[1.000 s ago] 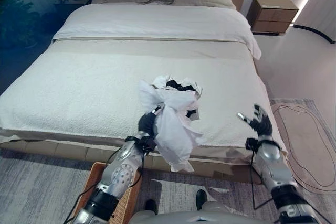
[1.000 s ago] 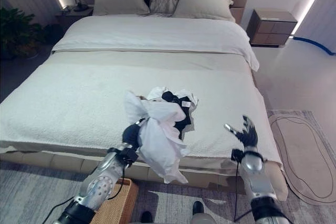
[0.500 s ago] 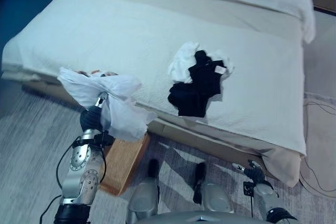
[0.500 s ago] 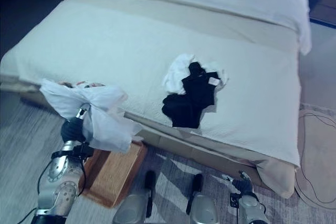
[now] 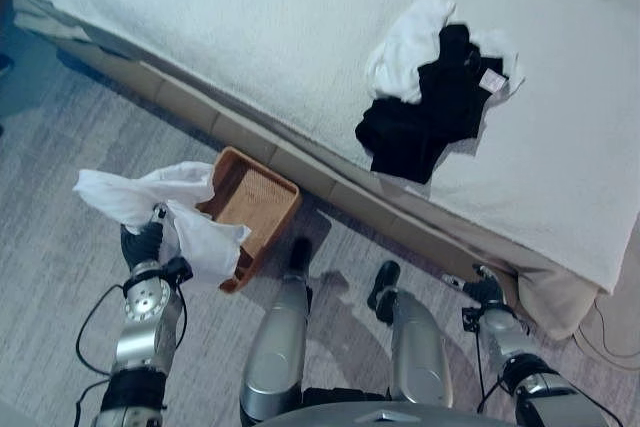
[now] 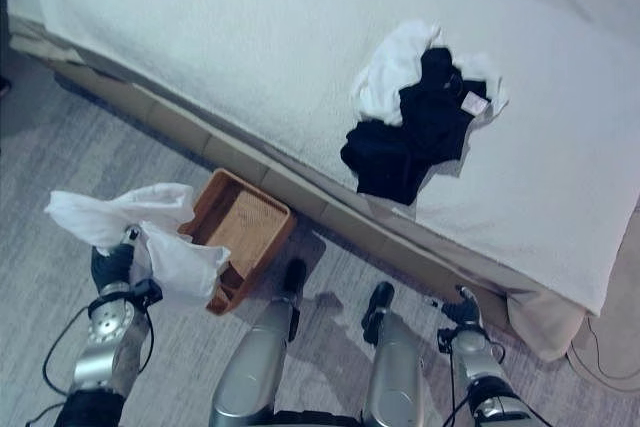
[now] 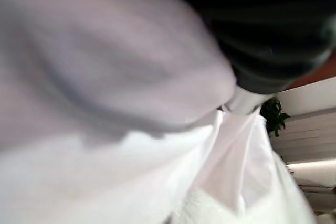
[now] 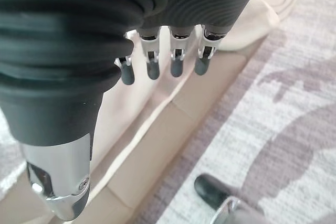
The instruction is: Pick up clothes into the bucket
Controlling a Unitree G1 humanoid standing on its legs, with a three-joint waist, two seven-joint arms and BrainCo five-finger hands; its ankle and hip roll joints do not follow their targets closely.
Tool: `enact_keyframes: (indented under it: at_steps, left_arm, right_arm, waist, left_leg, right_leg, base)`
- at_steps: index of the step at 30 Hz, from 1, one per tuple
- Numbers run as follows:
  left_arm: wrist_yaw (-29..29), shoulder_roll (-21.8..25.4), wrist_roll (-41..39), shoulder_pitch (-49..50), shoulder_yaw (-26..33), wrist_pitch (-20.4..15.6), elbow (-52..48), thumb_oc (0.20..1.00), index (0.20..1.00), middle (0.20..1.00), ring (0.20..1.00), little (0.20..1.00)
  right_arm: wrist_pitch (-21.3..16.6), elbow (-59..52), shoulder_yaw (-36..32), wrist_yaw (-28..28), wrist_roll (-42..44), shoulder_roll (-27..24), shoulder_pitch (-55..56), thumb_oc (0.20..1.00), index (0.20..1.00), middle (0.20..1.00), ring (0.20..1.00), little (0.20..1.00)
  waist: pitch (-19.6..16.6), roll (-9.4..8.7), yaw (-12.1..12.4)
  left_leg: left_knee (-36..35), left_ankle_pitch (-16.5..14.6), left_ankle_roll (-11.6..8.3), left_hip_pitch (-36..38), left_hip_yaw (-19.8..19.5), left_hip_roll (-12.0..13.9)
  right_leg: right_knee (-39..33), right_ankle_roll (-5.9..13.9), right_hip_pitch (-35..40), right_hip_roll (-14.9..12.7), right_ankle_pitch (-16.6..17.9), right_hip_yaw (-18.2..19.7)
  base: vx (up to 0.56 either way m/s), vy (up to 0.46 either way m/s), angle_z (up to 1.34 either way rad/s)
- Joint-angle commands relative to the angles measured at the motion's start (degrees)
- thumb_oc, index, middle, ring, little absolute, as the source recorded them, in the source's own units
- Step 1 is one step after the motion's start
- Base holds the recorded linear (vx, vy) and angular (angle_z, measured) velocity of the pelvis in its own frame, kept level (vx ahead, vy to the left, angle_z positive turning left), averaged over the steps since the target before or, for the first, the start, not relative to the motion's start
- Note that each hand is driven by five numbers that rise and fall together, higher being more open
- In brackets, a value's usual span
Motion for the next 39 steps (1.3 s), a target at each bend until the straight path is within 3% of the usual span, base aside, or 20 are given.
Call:
enact_keyframes:
  at_steps: [1,2,11,12,13,14,20,29,39]
  left_arm:
    - [5.9,2.8,3.9,-3.2,1.3,-2.1,2.3,0.2,0.2,0.2,0.2,0.2]
    - [7.1,3.3,3.8,-4.5,1.2,-2.2,3.6,0.2,0.2,0.2,0.2,0.2]
    - [12.0,6.4,4.2,-11.1,-1.1,0.1,12.8,0.2,0.2,0.2,0.2,0.2]
    - [13.3,7.4,4.7,-11.9,-1.5,0.8,13.6,0.235,0.235,0.235,0.235,0.235]
    - [13.6,7.4,4.5,-12.3,-1.6,1.1,13.9,0.438,0.438,0.438,0.438,0.438]
    - [14.2,7.9,4.9,-12.8,-1.8,1.7,14.6,1.0,1.0,1.0,1.0,1.0]
    - [15.2,9.1,7.4,-13.3,-2.4,4.1,16.6,1.0,1.0,1.0,1.0,1.0]
    - [15.0,5.8,8.8,-10.9,-2.2,5.8,17.4,1.0,1.0,1.0,1.0,1.0]
    - [9.8,-0.6,4.5,-6.2,-4.2,2.4,16.6,1.0,1.0,1.0,1.0,1.0]
  right_arm:
    - [-2.5,-2.5,2.4,-3.0,1.0,-2.4,1.1,1.0,1.0,1.0,1.0,1.0]
    - [-2.8,-3.4,2.7,-3.4,1.5,-2.5,0.5,1.0,1.0,1.0,1.0,1.0]
    - [-4.6,-9.0,4.8,-5.9,3.7,-2.5,-1.8,1.0,1.0,1.0,1.0,1.0]
    - [-4.7,-10.1,5.0,-6.5,4.0,-2.5,-1.8,1.0,1.0,1.0,1.0,1.0]
    - [-4.8,-10.5,5.2,-6.6,4.1,-2.4,-1.7,1.0,1.0,1.0,1.0,1.0]
    - [-4.8,-10.7,5.4,-6.7,4.1,-2.4,-1.7,1.0,1.0,1.0,1.0,1.0]
    - [-5.1,-13.2,5.9,-7.4,4.1,-2.2,-2.1,1.0,1.0,1.0,1.0,1.0]
    - [-8.5,-24.3,3.5,-8.2,9.0,-1.9,-4.3,1.0,1.0,1.0,1.0,1.0]
    - [-9.8,-29.5,0.8,-10.5,9.3,-3.8,-10.3,1.0,1.0,1.0,1.0,1.0]
  waist:
    - [-0.4,-1.18,-1.8]
    - [-0.1,-1.51,-2.0]
    - [0.2,-3.15,-4.3]
    - [0.2,-3.25,-4.7]
    - [0.2,-3.28,-5.0]
    - [0.2,-3.34,-5.2]
    - [0.2,-3.5,-5.9]
    - [0.2,-3.27,-6.1]
    - [0.2,-1.45,-4.2]
  left_leg:
    - [5.6,-3.7,2.4,-1.8,1.5,-1.9]
    - [7.2,-5.9,2.32,-2.4,1.6,-1.8]
    - [13.1,-6.7,2.81,-13.4,2.5,-2.2]
    - [14.1,-7.1,2.98,-14.9,2.6,-2.1]
    - [14.5,-7.2,3.05,-15.6,2.8,-2.1]
    - [15.0,-7.3,3.1,-16.3,2.9,-2.0]
    - [15.2,-7.4,3.2,-17.7,3.5,-1.7]
    - [12.3,-6.6,3.0,-15.5,3.7,-1.3]
    - [4.2,-3.5,2.22,-8.9,2.4,-1.5]
  right_leg:
    - [0.1,1.32,2.9,-0.8,-0.1,1.1]
    - [1.9,1.69,2.1,-0.5,-2.0,2.1]
    - [6.8,1.31,-8.8,-0.7,-2.6,3.9]
    - [7.8,1.27,-10.4,-0.8,-2.7,4.3]
    - [8.1,1.27,-11.1,-0.9,-2.8,4.4]
    - [8.4,1.3,-11.9,-1.0,-2.8,4.6]
    - [8.3,1.61,-13.7,-0.9,-2.4,5.2]
    - [6.0,1.89,-12.4,-0.4,-1.7,5.4]
    - [1.6,2.26,-6.7,-0.7,-0.5,3.5]
  base:
    - [0.0,0.0,0.0]
    - [0.0,0.0,0.0]
    - [-0.04,0.034,-0.07]
    - [-0.01,0.042,-0.02]
    - [-0.02,0.057,-0.01]
    - [-0.01,0.039,-0.03]
    - [-0.01,0.02,-0.04]
    - [0.0,0.004,-0.03]
    - [0.0,-0.037,0.01]
